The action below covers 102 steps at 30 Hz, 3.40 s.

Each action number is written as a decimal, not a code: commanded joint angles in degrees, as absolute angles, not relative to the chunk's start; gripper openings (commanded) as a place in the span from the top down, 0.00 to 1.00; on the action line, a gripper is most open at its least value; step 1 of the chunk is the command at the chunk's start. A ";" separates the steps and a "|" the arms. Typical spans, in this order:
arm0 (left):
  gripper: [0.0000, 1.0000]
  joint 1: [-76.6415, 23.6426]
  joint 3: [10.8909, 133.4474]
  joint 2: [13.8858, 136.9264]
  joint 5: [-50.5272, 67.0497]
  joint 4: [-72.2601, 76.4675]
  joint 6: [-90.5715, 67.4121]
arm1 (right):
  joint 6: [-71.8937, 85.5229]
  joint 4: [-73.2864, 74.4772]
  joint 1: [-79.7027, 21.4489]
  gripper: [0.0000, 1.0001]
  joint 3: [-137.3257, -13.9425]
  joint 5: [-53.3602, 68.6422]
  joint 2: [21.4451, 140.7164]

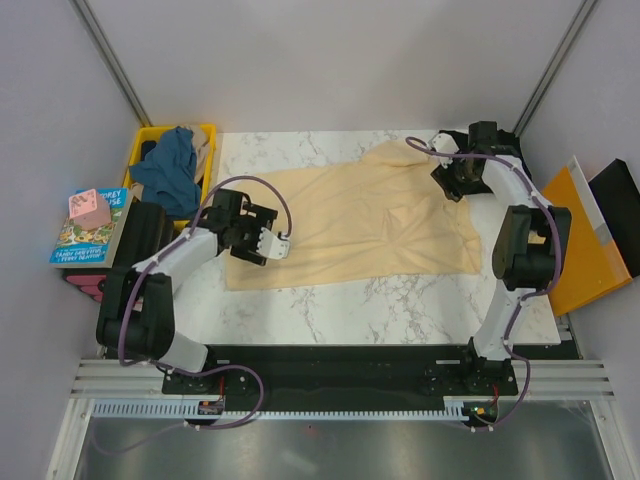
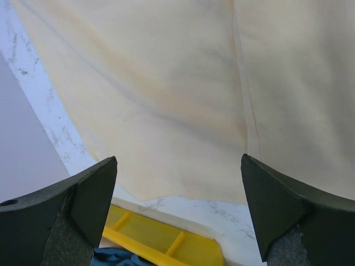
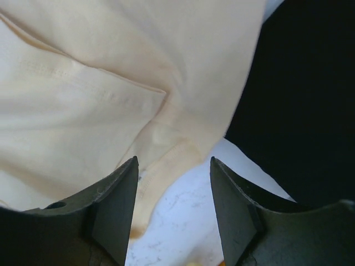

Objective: Fold and stack the t-shirts
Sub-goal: Fold the tshirt

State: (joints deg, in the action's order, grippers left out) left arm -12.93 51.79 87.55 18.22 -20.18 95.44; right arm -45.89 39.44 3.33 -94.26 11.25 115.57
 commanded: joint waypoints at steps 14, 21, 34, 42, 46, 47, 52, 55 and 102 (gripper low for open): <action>0.00 -13.27 33.84 65.56 28.65 -30.14 107.57 | -81.47 50.89 -8.69 0.35 -62.15 10.20 84.38; 0.00 -13.27 32.08 66.71 28.39 -32.52 110.74 | -85.16 53.35 -11.86 0.33 -54.76 8.44 79.19; 0.00 -13.27 30.50 70.92 25.93 -32.26 111.89 | -80.43 44.92 -12.92 0.34 -46.23 5.98 82.34; 0.13 -13.27 32.17 76.11 24.26 -29.18 110.31 | -78.31 39.38 -12.92 0.37 -45.53 4.22 86.48; 0.45 -13.18 33.57 77.43 23.91 -29.09 109.51 | -78.31 37.97 -12.92 0.38 -45.18 4.22 87.97; 0.53 -13.18 33.66 77.52 23.82 -29.18 109.42 | -78.22 37.88 -13.01 0.39 -45.26 4.13 88.24; 0.80 -13.18 34.10 77.78 23.29 -29.44 109.34 | -77.61 37.35 -13.01 0.59 -45.88 3.87 89.82; 0.98 -13.09 35.15 77.87 23.20 -32.07 109.60 | -77.52 38.23 -13.01 0.80 -45.97 3.69 89.74; 0.98 -11.16 34.02 73.66 22.76 -46.75 114.69 | -83.67 47.36 -14.76 0.98 -42.19 5.36 82.29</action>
